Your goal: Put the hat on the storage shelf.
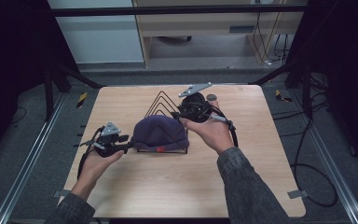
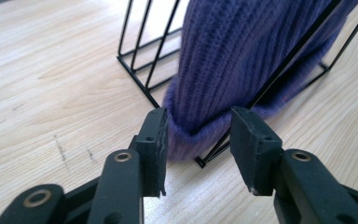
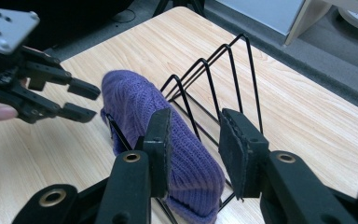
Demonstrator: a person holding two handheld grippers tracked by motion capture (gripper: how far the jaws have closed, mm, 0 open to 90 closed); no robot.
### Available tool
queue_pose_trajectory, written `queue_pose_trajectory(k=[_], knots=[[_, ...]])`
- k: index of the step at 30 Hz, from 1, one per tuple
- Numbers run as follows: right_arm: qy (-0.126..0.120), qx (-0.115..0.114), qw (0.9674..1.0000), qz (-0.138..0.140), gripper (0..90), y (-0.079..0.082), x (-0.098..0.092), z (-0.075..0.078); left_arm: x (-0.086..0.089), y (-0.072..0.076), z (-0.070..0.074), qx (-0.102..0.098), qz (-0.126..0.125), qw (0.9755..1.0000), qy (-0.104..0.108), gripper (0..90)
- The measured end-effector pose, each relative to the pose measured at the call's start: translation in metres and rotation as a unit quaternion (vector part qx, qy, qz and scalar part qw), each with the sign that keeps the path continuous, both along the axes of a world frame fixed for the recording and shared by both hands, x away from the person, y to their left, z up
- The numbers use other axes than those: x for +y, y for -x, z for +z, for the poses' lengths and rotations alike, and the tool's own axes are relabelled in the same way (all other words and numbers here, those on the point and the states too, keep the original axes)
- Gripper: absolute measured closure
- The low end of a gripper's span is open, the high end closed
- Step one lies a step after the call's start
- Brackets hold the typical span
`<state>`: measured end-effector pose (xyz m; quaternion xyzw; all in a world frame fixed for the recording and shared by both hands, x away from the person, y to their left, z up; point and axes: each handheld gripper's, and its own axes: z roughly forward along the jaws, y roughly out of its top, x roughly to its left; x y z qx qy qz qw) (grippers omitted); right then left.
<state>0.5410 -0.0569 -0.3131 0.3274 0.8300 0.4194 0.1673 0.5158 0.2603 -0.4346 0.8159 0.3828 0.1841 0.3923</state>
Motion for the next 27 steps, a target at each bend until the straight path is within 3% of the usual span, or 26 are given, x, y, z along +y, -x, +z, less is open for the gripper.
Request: queue_pose_trajectory(k=[4,7,8,9,14,21,24,25,27], knots=[[-0.001,0.001,1.0,-0.001,63.0,0.001,-0.002,0.002,0.008,0.007,0.004,-0.008,0.022,0.9996,0.016,49.4],[0.0,-0.001,1.0,-0.003,61.1,0.002,-0.004,0.003,0.016,0.014,0.001,-0.011,0.053,0.9982,0.027,41.2],[-0.001,-0.001,1.0,-0.004,59.0,0.001,-0.005,0.005,0.018,0.015,0.0,-0.011,0.059,0.9978,0.028,34.5],[-0.001,-0.001,1.0,-0.004,59.0,0.001,-0.005,0.005,0.02,0.016,-0.001,-0.011,0.064,0.9975,0.027,34.5],[-0.005,-0.006,0.9999,-0.013,48.8,0.002,-0.01,0.01,0.03,0.017,-0.015,0.009,0.091,0.9956,0.019,16.4],[-0.009,-0.012,0.9994,-0.03,36.4,0.004,-0.02,0.009,0.047,0.016,-0.026,0.028,0.114,0.9929,0.019,7.2],[-0.013,-0.018,0.9989,-0.041,30.6,0.008,-0.029,0.011,0.053,0.016,-0.03,0.037,0.123,0.9916,0.015,6.4],[-0.018,-0.02,0.9984,-0.05,24.8,0.013,-0.037,0.015,0.054,0.016,-0.031,0.039,0.125,0.9913,0.012,6.4],[-0.02,-0.023,0.998,-0.055,23.8,0.016,-0.041,0.016,0.057,0.015,-0.031,0.039,0.126,0.9912,0.011,6.4]])
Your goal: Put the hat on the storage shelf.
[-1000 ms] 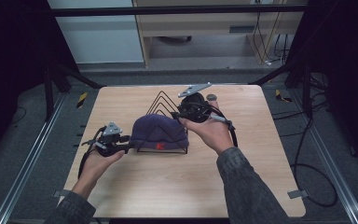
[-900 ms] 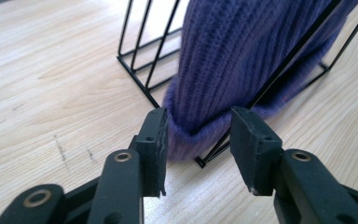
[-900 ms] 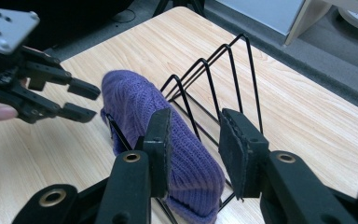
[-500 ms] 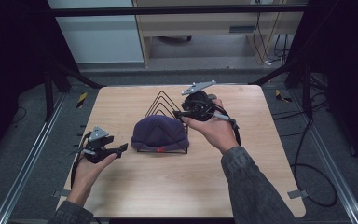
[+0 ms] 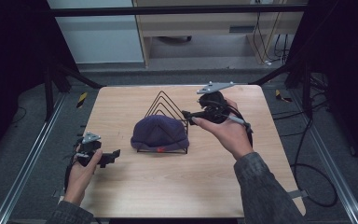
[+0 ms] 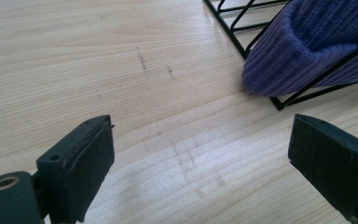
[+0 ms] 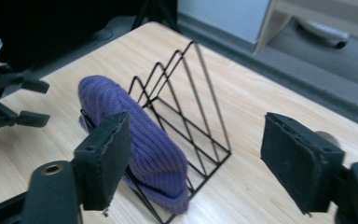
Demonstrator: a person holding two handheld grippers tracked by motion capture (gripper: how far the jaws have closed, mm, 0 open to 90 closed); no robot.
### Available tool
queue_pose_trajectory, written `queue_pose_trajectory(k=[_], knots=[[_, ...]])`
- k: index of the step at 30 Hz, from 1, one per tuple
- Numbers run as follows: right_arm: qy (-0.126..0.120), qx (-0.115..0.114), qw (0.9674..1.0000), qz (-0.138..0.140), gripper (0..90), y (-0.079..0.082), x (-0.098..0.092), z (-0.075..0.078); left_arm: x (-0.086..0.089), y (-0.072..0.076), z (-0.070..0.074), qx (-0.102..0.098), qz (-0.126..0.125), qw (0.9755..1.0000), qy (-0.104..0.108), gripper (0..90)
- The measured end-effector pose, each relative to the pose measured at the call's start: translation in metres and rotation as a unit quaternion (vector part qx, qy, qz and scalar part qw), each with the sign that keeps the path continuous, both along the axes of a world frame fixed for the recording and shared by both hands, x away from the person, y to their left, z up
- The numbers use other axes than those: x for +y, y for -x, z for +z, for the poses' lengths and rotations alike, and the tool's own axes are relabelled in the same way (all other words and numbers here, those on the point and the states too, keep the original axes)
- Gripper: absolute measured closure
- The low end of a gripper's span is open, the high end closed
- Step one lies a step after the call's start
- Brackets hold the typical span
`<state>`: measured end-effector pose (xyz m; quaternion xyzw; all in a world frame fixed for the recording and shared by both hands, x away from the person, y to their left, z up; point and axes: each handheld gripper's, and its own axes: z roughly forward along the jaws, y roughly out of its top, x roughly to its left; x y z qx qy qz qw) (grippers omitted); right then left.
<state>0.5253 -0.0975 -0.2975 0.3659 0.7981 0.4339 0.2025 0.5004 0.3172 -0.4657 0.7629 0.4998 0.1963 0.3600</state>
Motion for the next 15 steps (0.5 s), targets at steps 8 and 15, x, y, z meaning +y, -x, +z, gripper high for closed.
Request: queue_pose_trajectory(k=[8,15], knots=[[-0.021,-0.016,0.9987,-0.044,12.7,0.016,-0.046,0.001,0.003,0.0,-0.006,0.021,0.012,0.9995,-0.018,6.3],[-0.022,-0.025,0.9978,-0.058,9.3,0.026,-0.072,-0.006,0.0,0.001,-0.008,0.025,0.004,0.999,-0.038,6.3]])
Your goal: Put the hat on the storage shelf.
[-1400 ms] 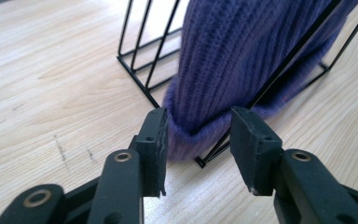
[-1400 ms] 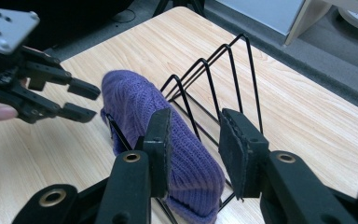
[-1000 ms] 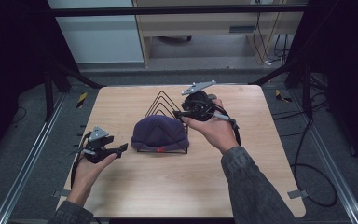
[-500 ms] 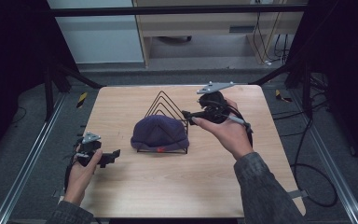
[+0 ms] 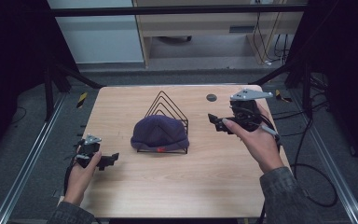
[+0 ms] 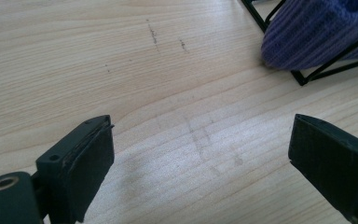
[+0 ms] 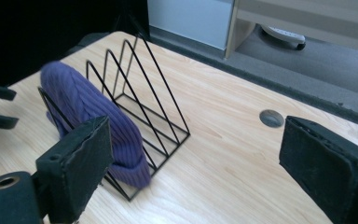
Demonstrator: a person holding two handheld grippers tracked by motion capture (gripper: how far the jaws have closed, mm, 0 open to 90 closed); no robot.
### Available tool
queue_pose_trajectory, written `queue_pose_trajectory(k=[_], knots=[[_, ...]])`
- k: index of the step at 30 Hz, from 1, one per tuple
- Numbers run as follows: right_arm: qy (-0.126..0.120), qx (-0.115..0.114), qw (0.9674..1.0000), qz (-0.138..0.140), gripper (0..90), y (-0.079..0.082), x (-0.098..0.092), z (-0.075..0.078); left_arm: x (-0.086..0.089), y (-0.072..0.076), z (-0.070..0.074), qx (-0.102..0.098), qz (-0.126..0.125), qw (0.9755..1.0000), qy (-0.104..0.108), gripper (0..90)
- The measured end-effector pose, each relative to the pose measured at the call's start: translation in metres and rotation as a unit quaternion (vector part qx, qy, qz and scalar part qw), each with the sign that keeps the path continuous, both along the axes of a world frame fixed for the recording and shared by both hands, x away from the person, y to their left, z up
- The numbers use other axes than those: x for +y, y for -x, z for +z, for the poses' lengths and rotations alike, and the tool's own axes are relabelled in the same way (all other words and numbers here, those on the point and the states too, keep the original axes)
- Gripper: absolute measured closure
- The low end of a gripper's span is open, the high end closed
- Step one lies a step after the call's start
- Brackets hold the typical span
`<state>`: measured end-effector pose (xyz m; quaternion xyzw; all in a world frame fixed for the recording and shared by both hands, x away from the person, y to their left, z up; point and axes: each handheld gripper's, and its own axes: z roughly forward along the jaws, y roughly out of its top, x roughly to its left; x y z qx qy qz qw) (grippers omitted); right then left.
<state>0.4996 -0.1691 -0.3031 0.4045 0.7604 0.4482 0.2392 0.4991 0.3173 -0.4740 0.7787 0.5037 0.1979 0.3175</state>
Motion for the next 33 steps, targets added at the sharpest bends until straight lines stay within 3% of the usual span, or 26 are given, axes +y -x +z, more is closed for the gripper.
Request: queue_pose_trajectory(k=[4,10,11,12,14,16,17,19,20,22,25,27,29,33], knots=[[0.003,0.005,1.0,-0.006,8.8,0.001,-0.011,-0.01,-0.001,-0.001,-0.004,0.011,-0.006,0.9998,-0.013,6.3],[0.007,0.036,0.9989,-0.028,10.2,0.001,-0.028,-0.051,-0.004,-0.003,-0.007,0.019,-0.013,0.9994,-0.025,5.8],[0.006,0.042,0.9985,-0.033,10.7,0.002,-0.03,-0.06,-0.004,-0.003,-0.008,0.021,-0.016,0.9993,-0.028,5.7],[0.007,0.057,0.9976,-0.039,11.4,0.004,-0.033,-0.079,-0.005,-0.003,-0.01,0.026,-0.016,0.9991,-0.03,5.5],[0.007,0.06,0.9974,-0.041,11.8,0.004,-0.035,-0.087,-0.005,-0.003,-0.011,0.028,-0.018,0.9989,-0.033,5.5],[0.002,0.079,0.9956,-0.049,12.0,0.005,-0.038,-0.11,-0.006,-0.004,-0.012,0.034,-0.022,0.9985,-0.037,5.5],[0.005,0.096,0.994,-0.054,11.9,0.006,-0.041,-0.131,-0.007,-0.005,-0.014,0.039,-0.022,0.9983,-0.037,5.4],[0.006,0.101,0.9932,-0.057,11.8,0.005,-0.043,-0.138,-0.008,-0.005,-0.015,0.042,-0.022,0.9982,-0.037,5.4],[-0.008,0.12,0.9902,-0.071,12.2,0.006,-0.047,-0.155,-0.008,-0.005,-0.017,0.048,-0.025,0.9978,-0.039,5.3],[-0.012,0.127,0.989,-0.076,12.3,0.006,-0.049,-0.164,-0.009,-0.006,-0.018,0.05,-0.028,0.9975,-0.041,5.2],[0.003,0.148,0.985,-0.09,12.7,0.009,-0.05,-0.187,-0.012,-0.005,-0.02,0.056,-0.031,0.997,-0.044,2.8],[0.006,0.149,0.9848,-0.089,12.7,0.01,-0.049,-0.191,-0.012,-0.005,-0.02,0.056,-0.032,0.9968,-0.046,2.7],[0.03,0.158,0.983,-0.089,13.1,0.011,-0.047,-0.195,-0.012,-0.005,-0.021,0.055,-0.033,0.997,-0.044,1.4],[0.063,0.138,0.9847,-0.085,11.3,0.016,-0.041,-0.201,-0.013,-0.005,-0.022,0.055,-0.034,0.997,-0.043,0.0]])
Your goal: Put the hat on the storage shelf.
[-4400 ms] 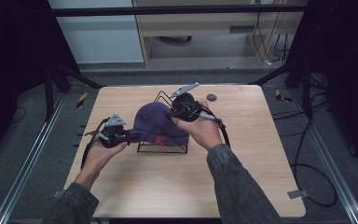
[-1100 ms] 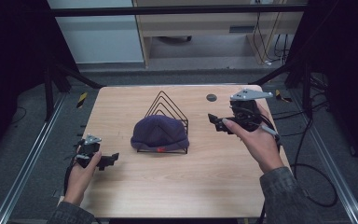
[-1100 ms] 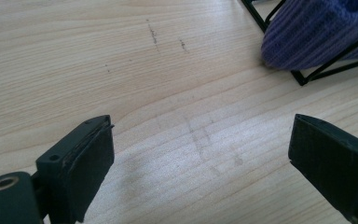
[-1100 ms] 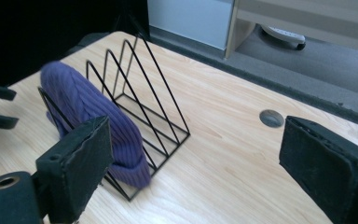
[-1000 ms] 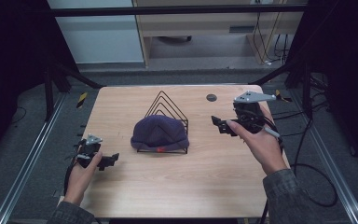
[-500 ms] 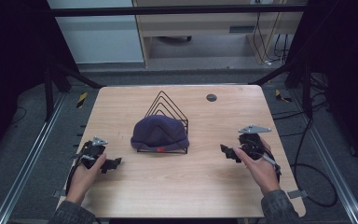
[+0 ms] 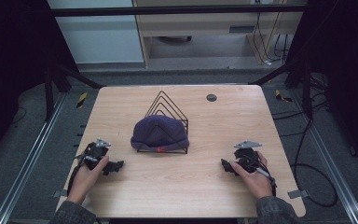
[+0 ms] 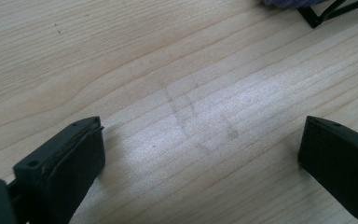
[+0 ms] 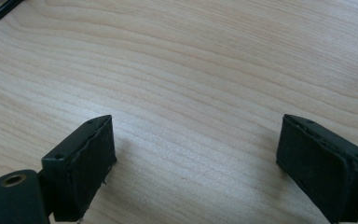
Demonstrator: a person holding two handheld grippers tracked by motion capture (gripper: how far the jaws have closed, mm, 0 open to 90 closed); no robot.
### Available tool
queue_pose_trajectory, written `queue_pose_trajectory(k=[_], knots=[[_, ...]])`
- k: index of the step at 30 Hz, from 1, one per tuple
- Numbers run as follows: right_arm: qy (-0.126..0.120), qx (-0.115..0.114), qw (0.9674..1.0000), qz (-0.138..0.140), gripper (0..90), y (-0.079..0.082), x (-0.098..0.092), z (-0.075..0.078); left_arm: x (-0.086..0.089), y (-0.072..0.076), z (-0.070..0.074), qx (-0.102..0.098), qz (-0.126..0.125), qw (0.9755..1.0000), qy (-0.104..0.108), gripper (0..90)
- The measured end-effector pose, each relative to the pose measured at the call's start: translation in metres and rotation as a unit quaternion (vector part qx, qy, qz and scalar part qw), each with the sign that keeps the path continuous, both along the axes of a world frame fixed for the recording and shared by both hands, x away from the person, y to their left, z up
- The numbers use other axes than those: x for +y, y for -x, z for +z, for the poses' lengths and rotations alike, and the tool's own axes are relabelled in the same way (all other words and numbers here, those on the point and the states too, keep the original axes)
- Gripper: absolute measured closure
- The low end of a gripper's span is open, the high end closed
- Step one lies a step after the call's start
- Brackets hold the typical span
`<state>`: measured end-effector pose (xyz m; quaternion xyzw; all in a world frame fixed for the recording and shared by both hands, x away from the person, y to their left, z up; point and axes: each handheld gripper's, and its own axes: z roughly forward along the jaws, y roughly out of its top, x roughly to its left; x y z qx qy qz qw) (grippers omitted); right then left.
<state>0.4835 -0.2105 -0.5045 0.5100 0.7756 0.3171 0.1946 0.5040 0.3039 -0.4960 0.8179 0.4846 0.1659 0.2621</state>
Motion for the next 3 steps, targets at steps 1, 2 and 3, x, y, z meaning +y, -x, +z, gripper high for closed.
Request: queue_pose_trajectory(k=[1,2,3], knots=[[0.002,-0.002,1.0,0.0,11.0,0.0011,0.001,-0.0004,0.0,-0.0003,-0.0002,-0.002,-0.001,1.0,-0.001,0.0],[0.01,-0.011,0.9999,0.002,9.8,0.0029,0.0024,-0.0023,-0.0002,-0.0005,-0.0003,-0.003,-0.002,1.0,0.0,0.0],[0.005,-0.017,0.9998,0.002,9.1,0.0045,0.0037,-0.0038,-0.0008,-0.0006,-0.0005,-0.003,-0.002,1.0,0.002,0.0]])
